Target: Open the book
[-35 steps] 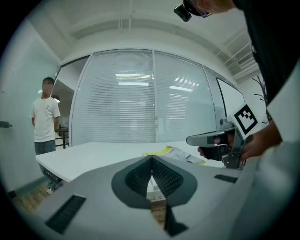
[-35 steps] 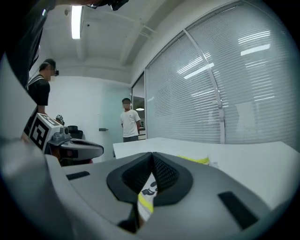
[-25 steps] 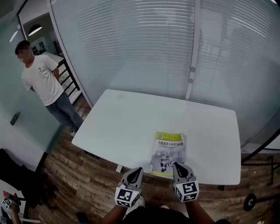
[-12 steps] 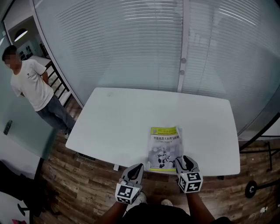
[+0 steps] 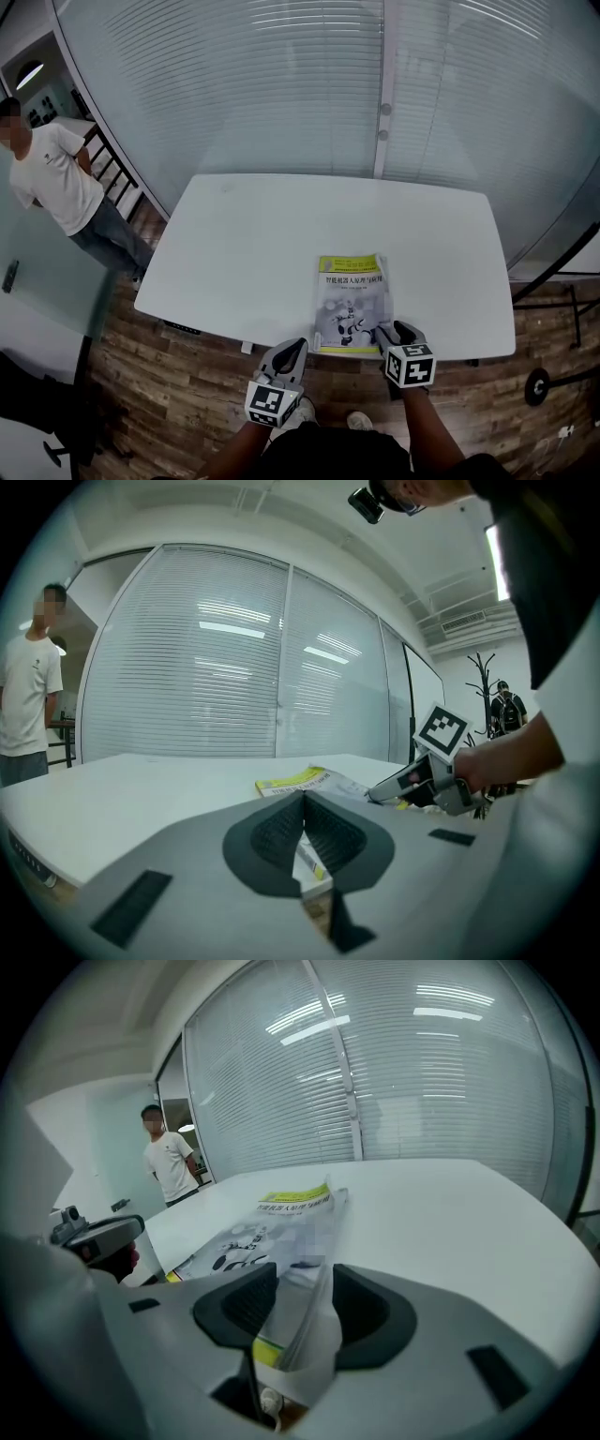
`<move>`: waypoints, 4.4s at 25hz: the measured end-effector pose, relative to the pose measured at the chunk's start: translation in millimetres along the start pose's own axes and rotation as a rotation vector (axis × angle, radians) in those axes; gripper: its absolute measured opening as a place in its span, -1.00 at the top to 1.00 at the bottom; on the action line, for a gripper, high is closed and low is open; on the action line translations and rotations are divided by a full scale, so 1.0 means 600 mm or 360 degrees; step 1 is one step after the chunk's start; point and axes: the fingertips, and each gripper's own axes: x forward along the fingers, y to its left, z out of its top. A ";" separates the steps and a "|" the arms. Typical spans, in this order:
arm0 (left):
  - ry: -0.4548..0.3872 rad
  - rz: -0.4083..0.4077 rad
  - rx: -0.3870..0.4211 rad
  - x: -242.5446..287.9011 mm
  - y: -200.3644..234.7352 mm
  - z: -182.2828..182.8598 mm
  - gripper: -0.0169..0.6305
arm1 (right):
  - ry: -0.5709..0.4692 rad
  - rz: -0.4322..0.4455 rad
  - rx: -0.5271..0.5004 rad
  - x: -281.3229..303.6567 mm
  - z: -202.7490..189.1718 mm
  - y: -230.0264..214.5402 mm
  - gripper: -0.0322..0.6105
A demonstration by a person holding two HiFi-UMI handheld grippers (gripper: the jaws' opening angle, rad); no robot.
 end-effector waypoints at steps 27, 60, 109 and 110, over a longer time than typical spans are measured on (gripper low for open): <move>0.0060 -0.0264 0.0046 0.036 0.006 -0.006 0.91 | 0.0263 -0.0015 0.0304 0.017 -0.021 0.004 0.41; 0.0082 -0.0340 0.0034 0.015 0.016 -0.025 0.91 | -0.0197 -0.0235 0.0089 -0.043 0.066 0.041 0.81; 0.0053 0.0243 -0.0219 -0.167 0.228 -0.078 0.91 | -0.0268 -0.0046 -0.1410 0.051 0.118 0.484 0.86; 0.0059 0.0267 -0.0223 -0.174 0.230 -0.082 0.91 | -0.0261 -0.0026 -0.1442 0.060 0.112 0.494 0.86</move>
